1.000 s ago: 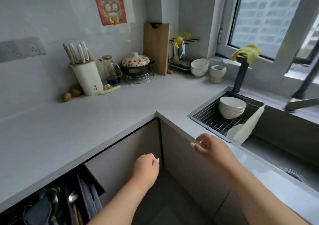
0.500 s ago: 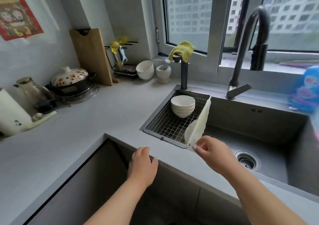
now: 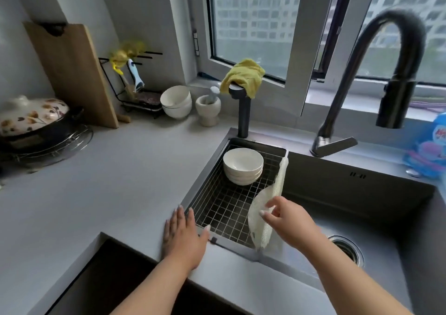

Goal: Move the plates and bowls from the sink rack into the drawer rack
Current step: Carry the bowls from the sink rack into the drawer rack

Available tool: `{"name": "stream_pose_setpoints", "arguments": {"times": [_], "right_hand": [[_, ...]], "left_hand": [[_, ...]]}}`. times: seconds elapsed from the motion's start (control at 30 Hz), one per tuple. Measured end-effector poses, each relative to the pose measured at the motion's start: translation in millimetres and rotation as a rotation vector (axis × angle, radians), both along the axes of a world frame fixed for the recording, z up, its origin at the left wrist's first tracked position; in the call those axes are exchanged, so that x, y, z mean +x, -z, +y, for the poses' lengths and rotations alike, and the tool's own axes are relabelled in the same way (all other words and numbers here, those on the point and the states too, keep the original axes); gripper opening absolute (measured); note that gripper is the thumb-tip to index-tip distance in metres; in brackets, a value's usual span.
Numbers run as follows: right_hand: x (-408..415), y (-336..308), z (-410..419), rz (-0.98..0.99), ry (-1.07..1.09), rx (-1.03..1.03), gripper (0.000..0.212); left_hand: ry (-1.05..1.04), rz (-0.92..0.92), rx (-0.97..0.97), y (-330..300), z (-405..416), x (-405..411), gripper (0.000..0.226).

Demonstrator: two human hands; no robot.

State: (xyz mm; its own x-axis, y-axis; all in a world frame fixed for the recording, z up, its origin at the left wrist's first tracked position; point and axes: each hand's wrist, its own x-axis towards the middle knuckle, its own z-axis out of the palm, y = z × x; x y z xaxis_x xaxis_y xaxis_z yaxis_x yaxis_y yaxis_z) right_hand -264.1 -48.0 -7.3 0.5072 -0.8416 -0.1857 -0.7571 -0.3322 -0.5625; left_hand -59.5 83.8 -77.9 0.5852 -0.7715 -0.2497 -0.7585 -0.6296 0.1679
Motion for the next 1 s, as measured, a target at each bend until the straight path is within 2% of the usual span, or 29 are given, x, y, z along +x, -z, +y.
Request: {"name": "stream_pose_setpoints", "arguments": {"times": [0.2,0.47,0.53,0.63,0.77,1.0], "right_hand": [[57,20,-37,-0.004,0.006,0.073,0.046],[119,49,-89,0.021,0.121,0.118,0.054],[128,56,-97,0.076,0.105,0.128,0.048],[135,64,-109,0.101,0.128,0.135,0.025],[135,69,-114,-0.036,0.187,0.104,0.012],[122,56,-100,-0.273,0.252,0.044,0.017]], "left_hand": [[0.091,-0.129,-0.041,13,-16,24,0.087],[0.125,-0.112,-0.081,11,-24,36,0.08],[0.13,-0.114,-0.079,10,-24,36,0.079],[0.133,-0.107,-0.067,10,-24,35,0.079],[0.137,-0.104,-0.062,11,-25,36,0.079],[0.131,-0.105,-0.053,9,-26,35,0.078]]}}
